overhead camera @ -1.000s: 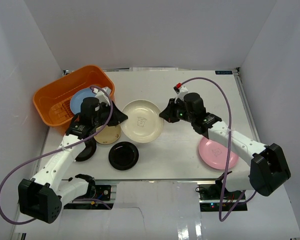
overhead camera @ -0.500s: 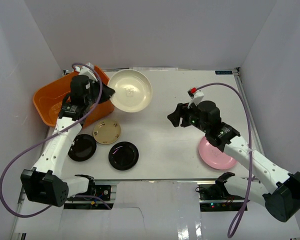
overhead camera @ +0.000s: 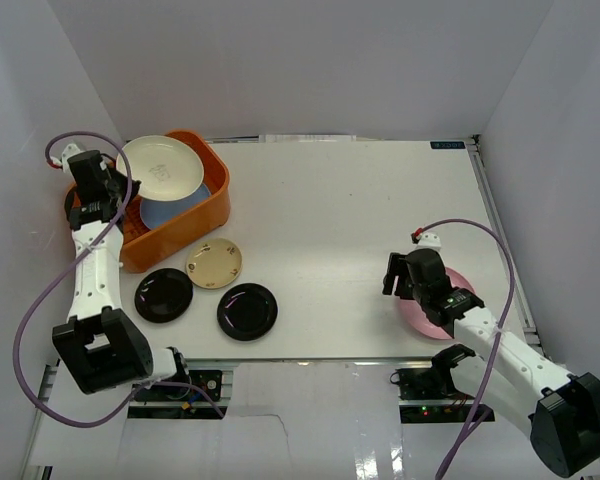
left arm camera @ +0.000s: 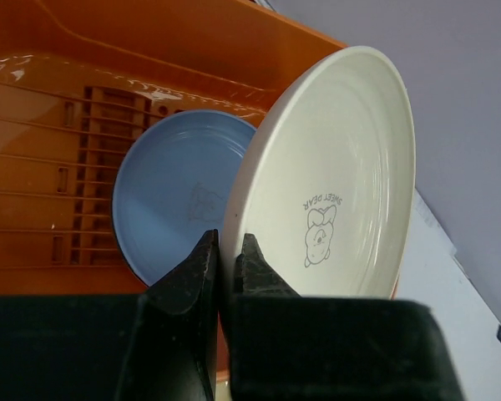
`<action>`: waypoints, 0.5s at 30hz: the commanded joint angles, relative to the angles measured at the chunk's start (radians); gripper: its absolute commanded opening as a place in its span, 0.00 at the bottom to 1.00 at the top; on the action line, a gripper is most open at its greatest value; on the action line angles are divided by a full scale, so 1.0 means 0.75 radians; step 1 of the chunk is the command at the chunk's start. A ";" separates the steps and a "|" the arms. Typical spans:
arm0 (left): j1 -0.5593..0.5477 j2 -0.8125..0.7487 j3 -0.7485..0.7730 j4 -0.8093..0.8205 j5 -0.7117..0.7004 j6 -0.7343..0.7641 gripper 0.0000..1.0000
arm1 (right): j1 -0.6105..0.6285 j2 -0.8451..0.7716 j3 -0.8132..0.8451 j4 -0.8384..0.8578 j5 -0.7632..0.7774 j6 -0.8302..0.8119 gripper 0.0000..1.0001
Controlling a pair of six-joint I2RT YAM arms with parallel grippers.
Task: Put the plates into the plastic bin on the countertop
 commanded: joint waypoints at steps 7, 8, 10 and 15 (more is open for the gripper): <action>0.025 0.147 -0.034 0.023 -0.198 0.041 0.01 | -0.019 0.055 -0.063 0.130 0.056 0.045 0.67; 0.027 0.159 -0.036 0.019 -0.196 0.041 0.03 | -0.019 0.081 -0.059 0.134 0.046 0.045 0.65; 0.027 0.176 -0.046 0.027 -0.196 0.039 0.09 | -0.019 0.110 -0.053 0.144 0.027 0.039 0.63; 0.027 0.192 -0.089 0.058 -0.190 0.039 0.31 | -0.017 0.186 -0.053 0.212 0.001 0.040 0.49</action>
